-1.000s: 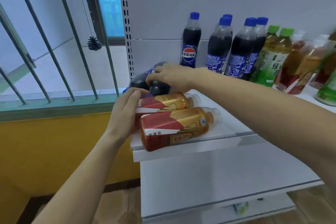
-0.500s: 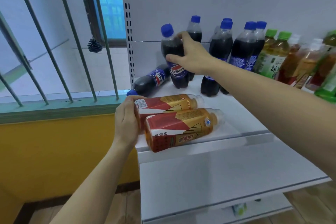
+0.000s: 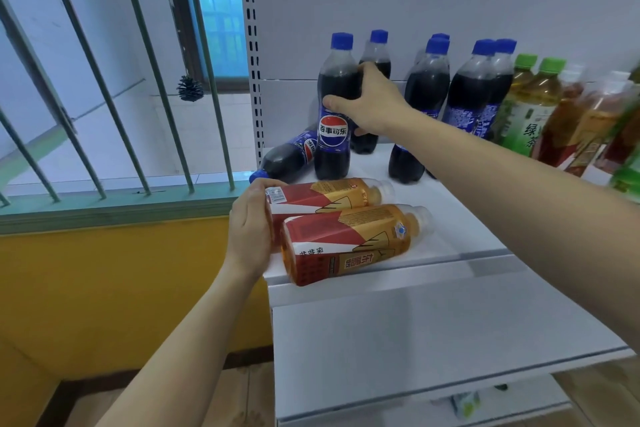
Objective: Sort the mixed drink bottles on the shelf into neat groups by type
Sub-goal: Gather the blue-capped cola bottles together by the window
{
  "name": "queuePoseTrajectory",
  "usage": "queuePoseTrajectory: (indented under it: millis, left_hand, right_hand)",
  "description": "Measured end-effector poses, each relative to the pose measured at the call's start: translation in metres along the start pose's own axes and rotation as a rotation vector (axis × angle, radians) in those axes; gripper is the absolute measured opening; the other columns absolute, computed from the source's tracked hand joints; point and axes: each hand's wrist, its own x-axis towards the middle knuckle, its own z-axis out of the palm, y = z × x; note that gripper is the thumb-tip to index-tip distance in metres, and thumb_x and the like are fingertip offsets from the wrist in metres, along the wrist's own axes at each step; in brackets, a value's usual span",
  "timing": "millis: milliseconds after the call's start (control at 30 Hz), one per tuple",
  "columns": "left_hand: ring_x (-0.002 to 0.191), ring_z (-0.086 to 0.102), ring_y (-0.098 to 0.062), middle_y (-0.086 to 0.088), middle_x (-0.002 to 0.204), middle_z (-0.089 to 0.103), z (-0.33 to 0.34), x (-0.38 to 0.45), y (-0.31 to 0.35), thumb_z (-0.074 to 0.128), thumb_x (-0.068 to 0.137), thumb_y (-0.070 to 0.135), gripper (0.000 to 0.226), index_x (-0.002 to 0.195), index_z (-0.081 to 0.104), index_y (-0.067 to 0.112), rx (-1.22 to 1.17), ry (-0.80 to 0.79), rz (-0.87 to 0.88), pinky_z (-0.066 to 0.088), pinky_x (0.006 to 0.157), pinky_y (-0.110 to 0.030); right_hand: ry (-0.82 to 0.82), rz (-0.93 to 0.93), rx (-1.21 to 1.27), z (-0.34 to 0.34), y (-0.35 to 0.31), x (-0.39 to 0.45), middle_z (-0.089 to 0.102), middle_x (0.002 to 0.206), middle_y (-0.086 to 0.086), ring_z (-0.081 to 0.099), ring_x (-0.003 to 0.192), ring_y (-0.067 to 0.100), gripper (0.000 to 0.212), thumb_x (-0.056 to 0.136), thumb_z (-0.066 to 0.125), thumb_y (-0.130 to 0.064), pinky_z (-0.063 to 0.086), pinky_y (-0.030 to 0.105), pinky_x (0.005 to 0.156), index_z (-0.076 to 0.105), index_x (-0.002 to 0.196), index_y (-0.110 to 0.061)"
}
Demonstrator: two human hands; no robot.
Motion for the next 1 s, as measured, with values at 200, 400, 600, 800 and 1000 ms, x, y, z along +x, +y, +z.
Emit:
queuePoseTrajectory:
  millis: [200,400,600,800,1000]
  left_hand:
    - [0.089,0.074,-0.03,-0.014,0.092,0.075,0.0,0.002,-0.001,0.028,0.104,0.042,0.046,0.104,0.062,0.01,-0.022,-0.004,0.002,0.061,0.078,-0.049]
    - [0.087,0.074,-0.03,-0.014,0.091,0.074,-0.002,0.004,-0.007,0.029,0.104,0.041,0.048,0.108,0.06,0.004,-0.034,-0.01,0.007,0.061,0.075,-0.045]
    - [0.083,0.072,-0.03,-0.016,0.087,0.072,-0.002,0.003,-0.008,0.032,0.103,0.044,0.053,0.105,0.06,-0.001,-0.058,-0.012,0.037,0.059,0.072,-0.037]
    - [0.082,0.072,-0.027,-0.012,0.084,0.071,-0.002,0.001,-0.009,0.035,0.099,0.049,0.052,0.101,0.059,0.002,-0.06,-0.023,0.043,0.06,0.071,-0.037]
    - [0.09,0.074,-0.029,-0.012,0.092,0.074,-0.003,0.004,-0.011,0.032,0.101,0.046,0.051,0.103,0.062,0.005,-0.034,-0.009,0.024,0.061,0.076,-0.045]
  right_hand:
    - [0.009,0.014,-0.023,0.003,-0.002,-0.002,0.059,0.121,-0.002,0.061,0.109,0.018,0.064,0.088,0.078,-0.037,0.056,0.038,0.094,0.043,0.138,-0.018]
    - [0.392,-0.511,-0.253,0.003,-0.017,-0.027,0.057,0.117,0.006,0.053,0.097,0.011,0.052,0.089,0.068,-0.021,0.054,0.032,0.084,0.049,0.136,-0.014]
    - [-0.587,-0.637,-0.725,0.055,-0.063,-0.01,0.059,0.131,-0.003,0.055,0.119,0.017,0.058,0.087,0.071,-0.007,0.049,0.041,0.102,0.055,0.136,-0.032]
    - [-0.748,-0.617,-0.898,0.093,-0.054,0.004,0.059,0.125,-0.003,0.054,0.113,0.02,0.057,0.081,0.082,-0.023,0.044,0.039,0.094,0.057,0.132,-0.03]
    - [-0.342,-0.463,-0.478,0.074,-0.065,0.018,0.062,0.122,0.005,0.057,0.104,0.017,0.056,0.093,0.071,-0.022,0.047,0.037,0.099,0.044,0.142,-0.021]
